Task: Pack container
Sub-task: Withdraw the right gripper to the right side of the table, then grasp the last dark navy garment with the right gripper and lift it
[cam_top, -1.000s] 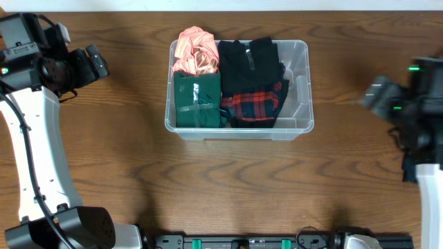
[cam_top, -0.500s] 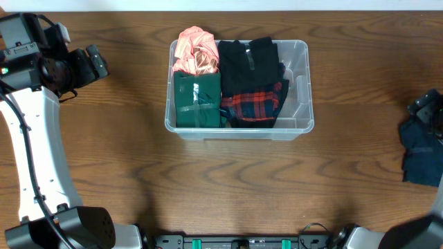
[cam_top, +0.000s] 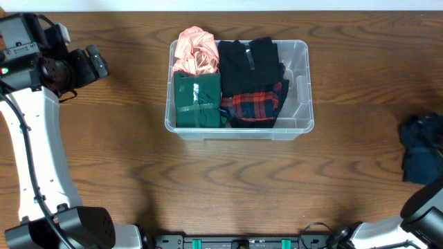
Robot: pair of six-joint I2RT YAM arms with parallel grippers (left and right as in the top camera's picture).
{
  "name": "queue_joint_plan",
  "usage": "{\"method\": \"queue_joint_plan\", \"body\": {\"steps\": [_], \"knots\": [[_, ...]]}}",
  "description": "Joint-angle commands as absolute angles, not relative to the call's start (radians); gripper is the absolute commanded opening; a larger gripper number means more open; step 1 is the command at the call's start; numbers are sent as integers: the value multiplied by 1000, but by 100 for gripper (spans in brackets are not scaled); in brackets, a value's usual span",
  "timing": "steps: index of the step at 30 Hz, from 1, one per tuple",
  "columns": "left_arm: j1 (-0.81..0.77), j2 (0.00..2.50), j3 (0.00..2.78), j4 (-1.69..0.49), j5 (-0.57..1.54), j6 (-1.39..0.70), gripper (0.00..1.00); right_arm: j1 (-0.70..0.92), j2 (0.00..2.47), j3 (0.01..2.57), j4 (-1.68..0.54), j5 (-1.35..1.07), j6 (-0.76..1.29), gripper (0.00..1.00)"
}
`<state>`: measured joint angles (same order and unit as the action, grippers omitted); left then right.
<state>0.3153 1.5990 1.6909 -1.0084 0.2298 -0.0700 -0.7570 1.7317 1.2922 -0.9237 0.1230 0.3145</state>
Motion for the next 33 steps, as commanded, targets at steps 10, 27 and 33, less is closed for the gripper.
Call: {"method": "queue_joint_plan", "body": {"steps": [10, 27, 33], "knots": [[319, 1601, 1686, -1009, 228, -52, 98, -1059, 1769, 1290, -860, -194, 208, 99], [319, 1601, 1686, -1009, 228, -52, 98, -1075, 1915, 1290, -796, -153, 126, 99], [319, 1601, 1686, -1009, 228, -52, 98, -1086, 1917, 1287, -792, -111, 127, 99]]}}
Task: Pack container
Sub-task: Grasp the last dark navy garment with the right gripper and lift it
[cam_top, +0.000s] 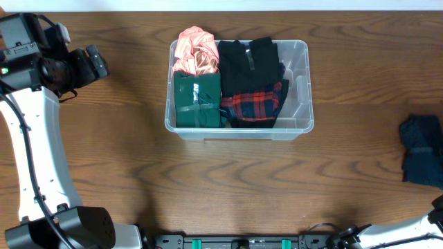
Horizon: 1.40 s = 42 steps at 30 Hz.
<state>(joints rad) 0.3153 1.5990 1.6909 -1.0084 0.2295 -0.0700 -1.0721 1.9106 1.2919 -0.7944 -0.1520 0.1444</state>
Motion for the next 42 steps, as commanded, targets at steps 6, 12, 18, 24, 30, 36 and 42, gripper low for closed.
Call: {"method": "queue_joint_plan", "body": {"steps": [6, 12, 18, 24, 30, 36, 42], "knots": [[319, 1601, 1686, -1009, 228, -52, 98, -1086, 1925, 1241, -731, -106, 145, 97], [319, 1601, 1686, -1009, 228, -52, 98, -1085, 1971, 1225, -698, -112, 144, 86], [319, 1601, 1686, -1009, 228, -52, 98, -1085, 1990, 1225, -677, -187, 144, 27], [319, 1601, 1686, -1009, 228, -52, 98, -1068, 1990, 1232, -673, -284, 141, 1], [319, 1601, 1686, -1009, 228, -52, 98, -990, 1961, 1297, -699, -460, 132, 1], [319, 1601, 1686, -1009, 228, -52, 98, -865, 1873, 1411, -726, -712, 78, 1], [319, 1601, 1686, -1009, 228, -52, 98, -688, 1751, 1546, -788, -831, 2, 1]]}}
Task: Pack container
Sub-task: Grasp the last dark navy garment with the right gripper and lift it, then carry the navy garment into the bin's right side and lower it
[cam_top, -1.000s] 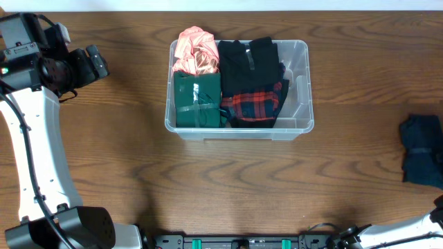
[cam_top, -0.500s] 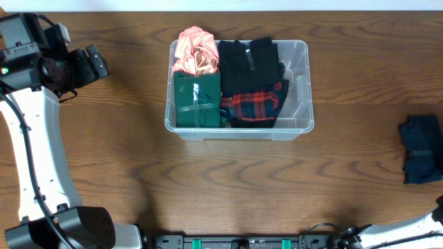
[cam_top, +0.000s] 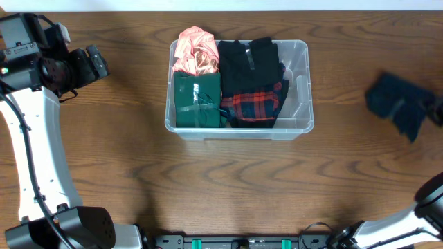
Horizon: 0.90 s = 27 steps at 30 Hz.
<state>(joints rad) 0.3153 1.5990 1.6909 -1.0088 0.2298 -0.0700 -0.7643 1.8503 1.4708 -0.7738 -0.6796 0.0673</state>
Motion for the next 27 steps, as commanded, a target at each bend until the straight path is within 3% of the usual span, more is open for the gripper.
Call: {"method": "queue_joint_plan", "body": {"steps": [1, 13, 27], "knots": [[319, 1601, 1686, -1009, 228, -52, 98, -658, 1733, 1563, -794, -831, 2, 1], [319, 1601, 1686, -1009, 228, -52, 98, -324, 1535, 1649, -811, -846, 206, 1], [319, 1601, 1686, -1009, 228, -52, 98, 3, 1545, 1631, -993, -767, 405, 1]]}}
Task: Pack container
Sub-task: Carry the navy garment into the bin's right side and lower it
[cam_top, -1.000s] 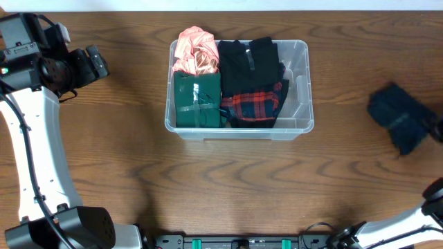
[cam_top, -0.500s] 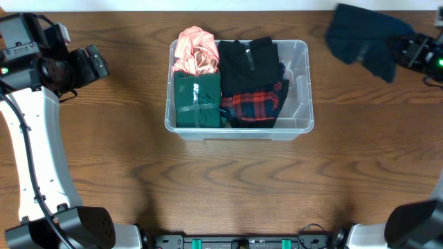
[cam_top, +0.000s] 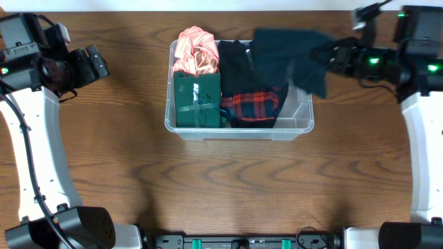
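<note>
A clear plastic container (cam_top: 305, 126) stands at the middle back of the table. Inside it lie a pink garment (cam_top: 195, 52), a folded green garment (cam_top: 197, 101), a black garment (cam_top: 235, 69) and a red plaid piece (cam_top: 252, 104). A dark blue cloth (cam_top: 285, 57) hangs spread over the container's right half, with my right gripper (cam_top: 327, 59) shut on its right edge. My left gripper (cam_top: 98, 63) hovers far to the left of the container, with nothing seen in it; its jaws are too dark to read.
The left arm's white link (cam_top: 38, 138) runs down the left side of the table. The right arm's white link (cam_top: 423, 138) runs down the right side. A dark bar with green marks (cam_top: 235, 243) lies along the front edge.
My right gripper has moved left and toward the back with the dark blue cloth, from the right side of the table to above the container's right half. The left arm has not moved.
The dark blue cloth first lay at the table's right edge, and it still lay there a second later. Then it was off the table, right of the container, held by my right gripper. Now it hangs over the container. The left arm stayed still throughout.
</note>
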Robot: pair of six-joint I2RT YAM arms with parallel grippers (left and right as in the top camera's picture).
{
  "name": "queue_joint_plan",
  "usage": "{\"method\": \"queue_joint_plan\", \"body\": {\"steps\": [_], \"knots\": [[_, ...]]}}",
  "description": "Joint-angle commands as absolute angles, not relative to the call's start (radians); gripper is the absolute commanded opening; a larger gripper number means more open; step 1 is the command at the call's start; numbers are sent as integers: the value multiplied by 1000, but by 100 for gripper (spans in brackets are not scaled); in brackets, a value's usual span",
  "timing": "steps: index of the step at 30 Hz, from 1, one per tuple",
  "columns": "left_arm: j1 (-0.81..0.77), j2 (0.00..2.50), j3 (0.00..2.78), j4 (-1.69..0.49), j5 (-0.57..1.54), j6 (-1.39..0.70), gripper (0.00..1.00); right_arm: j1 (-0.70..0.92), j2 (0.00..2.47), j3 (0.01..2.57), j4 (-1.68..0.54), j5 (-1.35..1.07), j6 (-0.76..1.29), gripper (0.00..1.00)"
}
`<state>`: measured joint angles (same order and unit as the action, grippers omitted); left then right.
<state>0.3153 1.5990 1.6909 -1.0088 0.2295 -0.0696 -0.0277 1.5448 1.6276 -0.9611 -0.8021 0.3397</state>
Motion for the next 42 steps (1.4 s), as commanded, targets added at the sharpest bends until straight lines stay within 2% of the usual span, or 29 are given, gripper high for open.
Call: {"method": "queue_joint_plan", "body": {"steps": [1, 8, 17, 30, 36, 42], "knots": [[319, 1601, 1686, -1009, 228, -52, 98, 14, 1545, 1627, -1020, -738, 415, 1], [319, 1601, 1686, -1009, 228, -52, 98, 44, 1545, 1542, -1065, -693, 407, 1], [319, 1601, 1686, -1009, 228, -52, 98, 101, 1545, 1366, -908, -790, 442, 1], [319, 1601, 1686, -1009, 228, -52, 98, 173, 1545, 1308, -813, -717, 514, 1], [319, 1601, 1686, -1009, 228, -52, 98, 176, 1544, 1331, -705, -863, 531, 1], [319, 1601, 1686, -1009, 228, -52, 98, 185, 1544, 1349, -567, -1019, 659, 1]]}}
